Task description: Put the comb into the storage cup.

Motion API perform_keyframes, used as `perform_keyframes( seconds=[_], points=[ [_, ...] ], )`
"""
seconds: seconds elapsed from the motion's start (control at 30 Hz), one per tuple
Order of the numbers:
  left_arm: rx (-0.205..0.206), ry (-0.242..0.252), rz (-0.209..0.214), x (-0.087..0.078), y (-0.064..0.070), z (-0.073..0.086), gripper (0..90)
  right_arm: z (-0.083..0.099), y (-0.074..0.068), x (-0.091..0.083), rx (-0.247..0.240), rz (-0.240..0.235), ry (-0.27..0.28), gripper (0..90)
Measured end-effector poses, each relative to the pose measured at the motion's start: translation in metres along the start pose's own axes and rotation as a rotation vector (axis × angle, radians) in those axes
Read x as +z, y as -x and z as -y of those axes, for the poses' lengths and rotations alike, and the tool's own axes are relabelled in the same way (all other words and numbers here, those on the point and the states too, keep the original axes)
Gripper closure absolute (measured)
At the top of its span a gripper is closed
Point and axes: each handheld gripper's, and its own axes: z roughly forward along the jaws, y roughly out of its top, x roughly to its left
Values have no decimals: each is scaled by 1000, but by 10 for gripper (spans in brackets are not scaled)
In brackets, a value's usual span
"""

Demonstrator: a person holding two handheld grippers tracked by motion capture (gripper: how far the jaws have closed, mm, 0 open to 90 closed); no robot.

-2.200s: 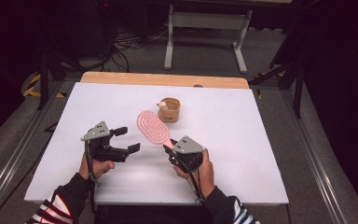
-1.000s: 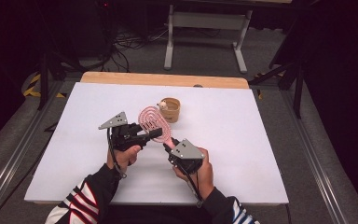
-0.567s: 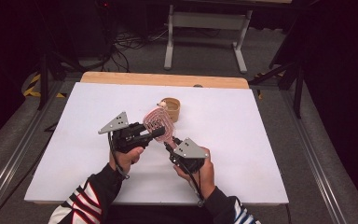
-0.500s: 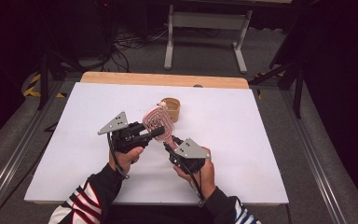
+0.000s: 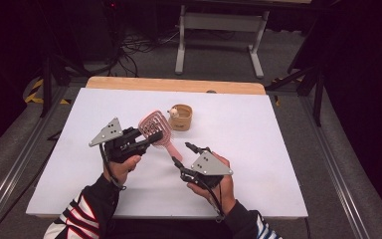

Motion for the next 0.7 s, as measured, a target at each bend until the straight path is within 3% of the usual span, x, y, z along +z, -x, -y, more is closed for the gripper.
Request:
perform_keyframes(
  seconds=[0.13,0.33,0.6,0.7],
  points=[
    [5,3,-21,-8,-3,-1,640,0,8,-5,3,9,9,344],
    [24,12,-67,-18,-6,-4,640,7,22,-18,-17,94,34,239],
    [40,23,-97,-24,-8,-8,640,18,35,-33,-29,142,38,170],
    [41,29,-108,-27,-10,-9,641,24,40,-40,-3,160,66,105]
  ],
)
